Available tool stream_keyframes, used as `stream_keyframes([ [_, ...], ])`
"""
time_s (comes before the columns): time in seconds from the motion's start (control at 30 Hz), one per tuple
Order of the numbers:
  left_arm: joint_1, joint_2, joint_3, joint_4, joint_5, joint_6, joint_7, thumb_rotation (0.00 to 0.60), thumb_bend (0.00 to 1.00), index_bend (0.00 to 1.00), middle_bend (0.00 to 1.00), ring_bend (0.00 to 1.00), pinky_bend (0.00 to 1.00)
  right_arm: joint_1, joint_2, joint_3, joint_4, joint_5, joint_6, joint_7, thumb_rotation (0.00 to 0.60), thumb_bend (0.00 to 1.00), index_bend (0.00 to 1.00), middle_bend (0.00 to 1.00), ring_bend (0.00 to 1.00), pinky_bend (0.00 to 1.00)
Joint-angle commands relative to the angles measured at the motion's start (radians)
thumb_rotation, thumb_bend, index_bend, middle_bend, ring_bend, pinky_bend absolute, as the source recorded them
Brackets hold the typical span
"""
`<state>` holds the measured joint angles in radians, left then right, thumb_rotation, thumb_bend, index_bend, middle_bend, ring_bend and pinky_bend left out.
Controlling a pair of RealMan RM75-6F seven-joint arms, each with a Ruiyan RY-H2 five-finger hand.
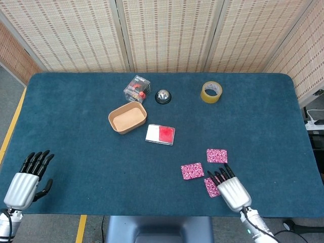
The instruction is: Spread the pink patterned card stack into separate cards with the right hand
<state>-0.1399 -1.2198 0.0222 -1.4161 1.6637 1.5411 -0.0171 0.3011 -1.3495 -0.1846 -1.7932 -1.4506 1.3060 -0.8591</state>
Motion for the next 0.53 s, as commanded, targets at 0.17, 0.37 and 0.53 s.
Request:
stream_keyframes([
  [0.17, 0.003, -0.001, -0.002, 0.006, 0.002, 0.008, -0.003, 0.600, 0.46, 0.00, 0.00, 0.00, 0.01, -0.161, 0.064, -0.007, 0.087, -0.165, 0.295, 0.326, 0.600, 0.28, 0.00, 0.00, 0.00, 0.00],
  [0.37, -0.001, -0.007, -0.002, 0.009, 0.006, 0.003, 0.011, 0.600, 0.47, 0.00, 0.00, 0.00, 0.01, -0.211, 0.079, 0.029, 0.195, -0.144, 0.345, 0.511, 0.600, 0.28, 0.00, 0.00, 0.00, 0.00],
  [0.53, -0.004, -0.012, -0.001, 0.005, 0.013, 0.003, 0.024, 0.600, 0.47, 0.00, 0.00, 0.00, 0.01, -0.220, 0.096, 0.057, 0.196, -0.136, 0.334, 0.545, 0.600, 0.28, 0.00, 0.00, 0.00, 0.00],
])
